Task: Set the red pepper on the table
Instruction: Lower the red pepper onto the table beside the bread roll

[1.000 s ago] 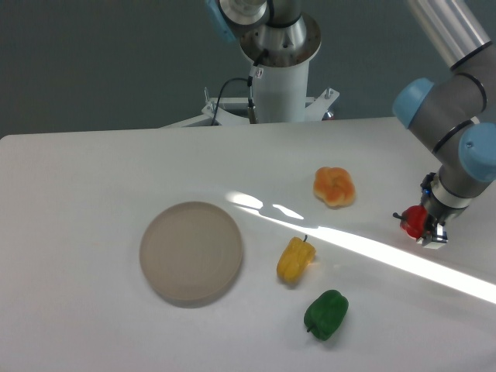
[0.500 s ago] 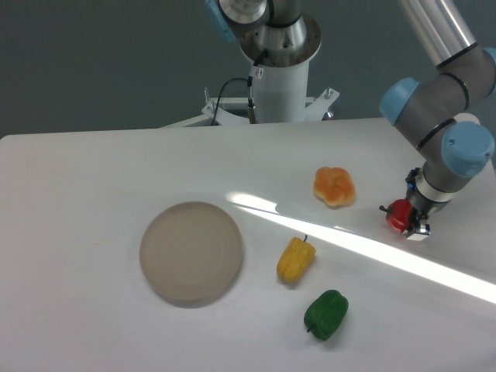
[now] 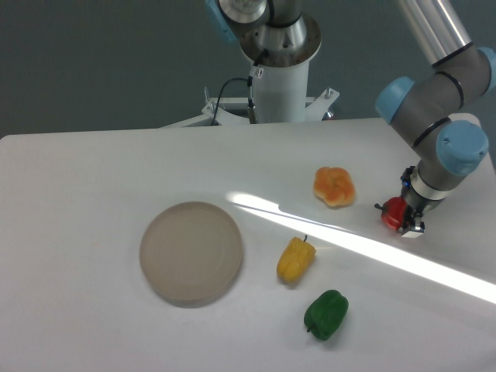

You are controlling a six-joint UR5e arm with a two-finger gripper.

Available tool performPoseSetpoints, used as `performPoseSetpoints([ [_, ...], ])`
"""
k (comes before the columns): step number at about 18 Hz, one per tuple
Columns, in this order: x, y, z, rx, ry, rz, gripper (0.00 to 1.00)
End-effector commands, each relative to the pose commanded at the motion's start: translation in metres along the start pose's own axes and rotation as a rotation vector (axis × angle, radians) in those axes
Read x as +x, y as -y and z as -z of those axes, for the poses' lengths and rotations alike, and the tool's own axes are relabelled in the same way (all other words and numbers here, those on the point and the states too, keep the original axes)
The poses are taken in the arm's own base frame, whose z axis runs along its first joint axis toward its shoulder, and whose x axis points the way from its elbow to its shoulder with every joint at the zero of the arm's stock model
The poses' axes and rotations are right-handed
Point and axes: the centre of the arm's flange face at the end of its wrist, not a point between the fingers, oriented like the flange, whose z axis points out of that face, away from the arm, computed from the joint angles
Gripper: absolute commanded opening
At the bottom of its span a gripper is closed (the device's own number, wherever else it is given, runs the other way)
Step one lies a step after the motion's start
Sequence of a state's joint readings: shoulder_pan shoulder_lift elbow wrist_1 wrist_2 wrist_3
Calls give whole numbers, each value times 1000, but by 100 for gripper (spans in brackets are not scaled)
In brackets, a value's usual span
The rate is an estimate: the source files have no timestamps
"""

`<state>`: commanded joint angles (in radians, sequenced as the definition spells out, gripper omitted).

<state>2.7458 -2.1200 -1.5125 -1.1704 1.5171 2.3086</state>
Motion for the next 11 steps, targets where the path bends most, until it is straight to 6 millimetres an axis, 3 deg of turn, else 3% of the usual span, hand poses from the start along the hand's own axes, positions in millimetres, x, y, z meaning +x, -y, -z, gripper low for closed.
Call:
performPoseSetpoints([
  [11,0,-2,-4,3,-3,2,67],
])
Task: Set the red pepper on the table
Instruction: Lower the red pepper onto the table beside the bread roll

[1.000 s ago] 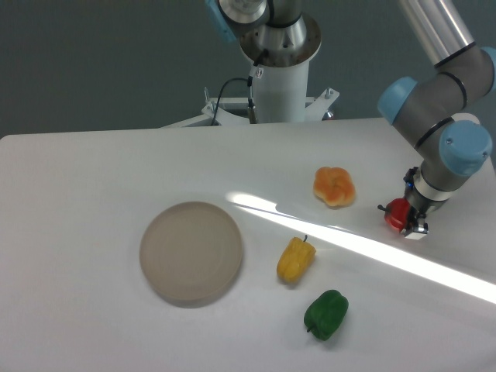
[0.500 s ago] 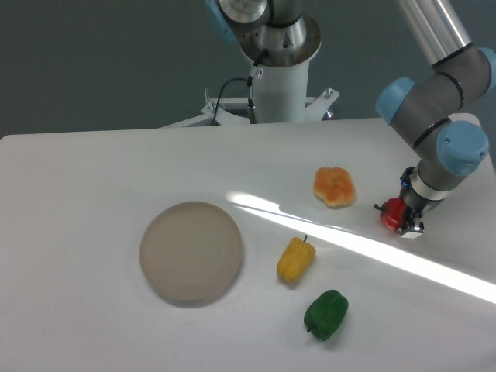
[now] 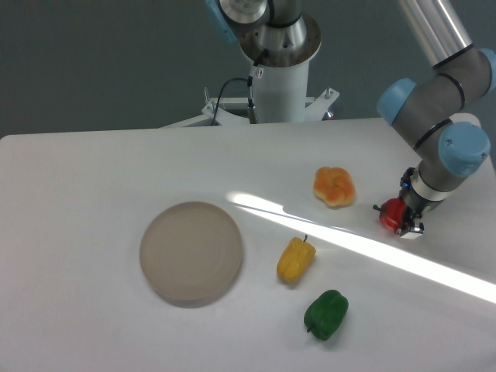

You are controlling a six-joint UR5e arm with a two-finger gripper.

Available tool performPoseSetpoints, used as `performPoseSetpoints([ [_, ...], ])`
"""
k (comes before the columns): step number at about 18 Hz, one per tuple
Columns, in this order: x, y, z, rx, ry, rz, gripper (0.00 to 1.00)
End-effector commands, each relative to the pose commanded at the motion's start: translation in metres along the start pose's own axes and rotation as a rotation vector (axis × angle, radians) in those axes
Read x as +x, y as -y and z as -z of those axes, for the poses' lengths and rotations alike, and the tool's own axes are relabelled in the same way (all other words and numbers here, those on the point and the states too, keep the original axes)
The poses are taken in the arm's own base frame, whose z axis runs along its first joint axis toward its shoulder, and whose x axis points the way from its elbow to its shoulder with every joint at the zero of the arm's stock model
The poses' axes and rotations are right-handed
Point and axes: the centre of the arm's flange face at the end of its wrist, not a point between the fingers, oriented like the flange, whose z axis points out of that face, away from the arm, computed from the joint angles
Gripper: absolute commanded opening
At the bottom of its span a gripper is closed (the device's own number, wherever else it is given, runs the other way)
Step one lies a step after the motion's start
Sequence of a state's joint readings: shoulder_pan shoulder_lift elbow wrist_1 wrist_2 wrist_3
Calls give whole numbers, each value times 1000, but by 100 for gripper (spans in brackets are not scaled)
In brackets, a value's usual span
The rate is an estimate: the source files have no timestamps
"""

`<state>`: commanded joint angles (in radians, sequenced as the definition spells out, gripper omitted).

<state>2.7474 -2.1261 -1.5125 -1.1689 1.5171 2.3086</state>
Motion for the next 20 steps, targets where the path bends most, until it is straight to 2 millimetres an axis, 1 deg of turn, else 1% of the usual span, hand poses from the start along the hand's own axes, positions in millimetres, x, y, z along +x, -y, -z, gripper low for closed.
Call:
performPoseSetpoints([
  [18,-1,-3,-3,2,-2,-3,73],
  [20,-1,-7,-5,3,-3,-1,81],
])
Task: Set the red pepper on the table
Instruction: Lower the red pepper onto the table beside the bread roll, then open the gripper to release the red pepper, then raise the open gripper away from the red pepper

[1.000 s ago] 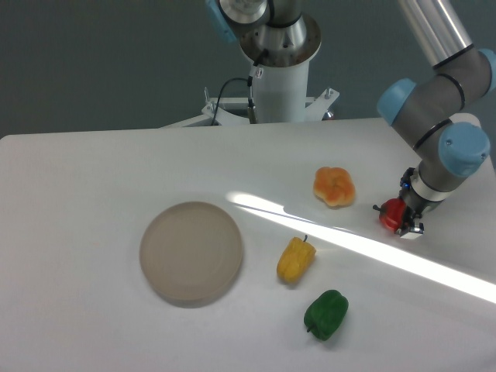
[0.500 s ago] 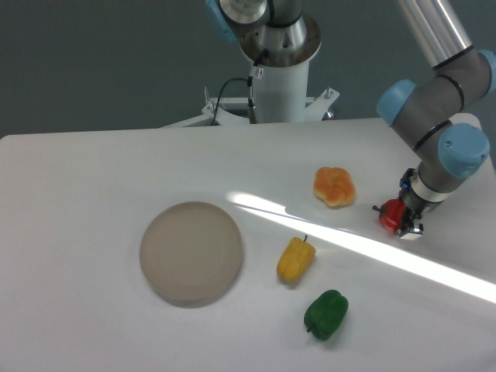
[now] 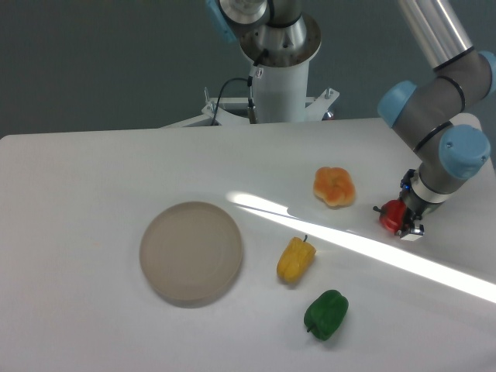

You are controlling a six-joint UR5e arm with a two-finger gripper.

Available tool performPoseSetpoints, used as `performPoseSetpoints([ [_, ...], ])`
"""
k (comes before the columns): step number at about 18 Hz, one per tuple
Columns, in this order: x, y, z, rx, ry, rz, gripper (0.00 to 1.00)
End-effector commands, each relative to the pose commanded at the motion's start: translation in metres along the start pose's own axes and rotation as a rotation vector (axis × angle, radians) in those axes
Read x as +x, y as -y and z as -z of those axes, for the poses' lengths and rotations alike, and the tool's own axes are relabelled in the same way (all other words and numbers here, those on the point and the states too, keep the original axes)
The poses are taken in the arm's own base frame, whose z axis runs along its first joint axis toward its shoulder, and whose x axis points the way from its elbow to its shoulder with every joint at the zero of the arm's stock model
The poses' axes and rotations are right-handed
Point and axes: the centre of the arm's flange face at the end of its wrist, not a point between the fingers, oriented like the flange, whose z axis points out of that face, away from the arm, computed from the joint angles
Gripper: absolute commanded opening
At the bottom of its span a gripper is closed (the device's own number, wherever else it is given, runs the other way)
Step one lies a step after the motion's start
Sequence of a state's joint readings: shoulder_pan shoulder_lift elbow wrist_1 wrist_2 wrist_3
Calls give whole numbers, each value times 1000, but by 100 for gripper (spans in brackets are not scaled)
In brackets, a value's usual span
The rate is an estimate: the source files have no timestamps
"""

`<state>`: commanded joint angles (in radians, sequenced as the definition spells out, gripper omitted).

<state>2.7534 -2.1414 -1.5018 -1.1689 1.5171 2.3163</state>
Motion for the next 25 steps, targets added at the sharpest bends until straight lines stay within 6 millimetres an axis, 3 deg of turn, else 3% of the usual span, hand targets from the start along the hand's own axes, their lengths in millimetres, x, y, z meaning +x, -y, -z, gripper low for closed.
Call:
performPoseSetpoints([
  [1,1,-4,1,-2,3,3,91],
  [3,2,-6,2,-3,4,7,99],
  [7,0,-7,6,-6,10,9,100],
  [11,-4,-11,21,-27,32,16,100],
  [19,-49,-44,83,-132,148,14,100],
  [25,-71,-55,94,-164,196,65,100],
])
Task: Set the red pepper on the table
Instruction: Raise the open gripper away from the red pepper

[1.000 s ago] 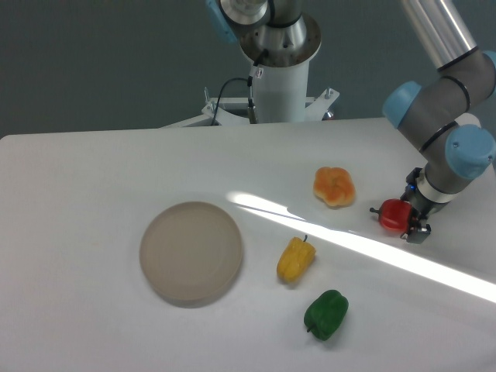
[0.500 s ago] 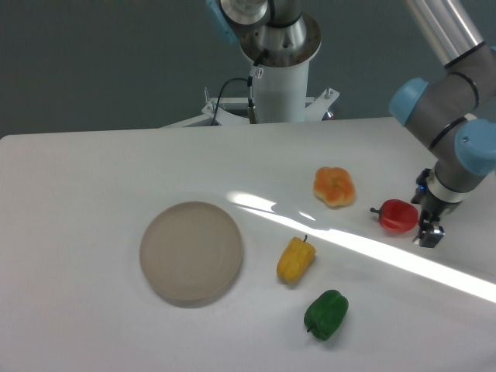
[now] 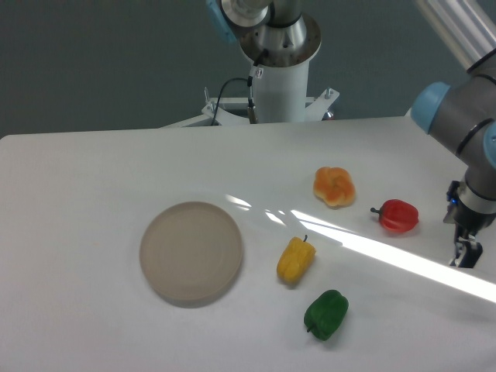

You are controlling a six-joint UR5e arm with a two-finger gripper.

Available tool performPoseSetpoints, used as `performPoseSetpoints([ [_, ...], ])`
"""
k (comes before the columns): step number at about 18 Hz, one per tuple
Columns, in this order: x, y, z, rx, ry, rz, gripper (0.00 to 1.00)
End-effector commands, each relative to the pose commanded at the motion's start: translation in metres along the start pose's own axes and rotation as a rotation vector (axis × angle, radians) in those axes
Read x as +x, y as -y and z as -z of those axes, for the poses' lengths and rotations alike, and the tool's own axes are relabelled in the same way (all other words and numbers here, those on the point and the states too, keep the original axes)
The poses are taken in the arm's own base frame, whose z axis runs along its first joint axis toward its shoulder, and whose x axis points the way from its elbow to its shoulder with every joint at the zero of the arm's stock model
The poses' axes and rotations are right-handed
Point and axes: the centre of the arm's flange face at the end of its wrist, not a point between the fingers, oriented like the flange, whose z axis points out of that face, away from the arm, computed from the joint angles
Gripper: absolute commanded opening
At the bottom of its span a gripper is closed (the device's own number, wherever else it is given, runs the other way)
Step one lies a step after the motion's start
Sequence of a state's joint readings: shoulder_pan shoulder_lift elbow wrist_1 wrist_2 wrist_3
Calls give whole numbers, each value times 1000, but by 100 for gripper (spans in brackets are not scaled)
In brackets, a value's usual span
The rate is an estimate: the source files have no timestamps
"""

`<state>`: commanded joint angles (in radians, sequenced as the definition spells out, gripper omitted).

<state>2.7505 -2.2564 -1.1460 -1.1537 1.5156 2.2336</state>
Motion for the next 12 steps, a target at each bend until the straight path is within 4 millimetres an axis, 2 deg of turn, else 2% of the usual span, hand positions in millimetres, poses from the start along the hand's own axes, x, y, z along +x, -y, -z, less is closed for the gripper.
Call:
performPoseSetpoints([
  [5,-34,12,11,-32,50,60,100],
  [7,-39,11,12,-36,58,71,100],
  [12,-56,38,16,-37,72,86,100],
])
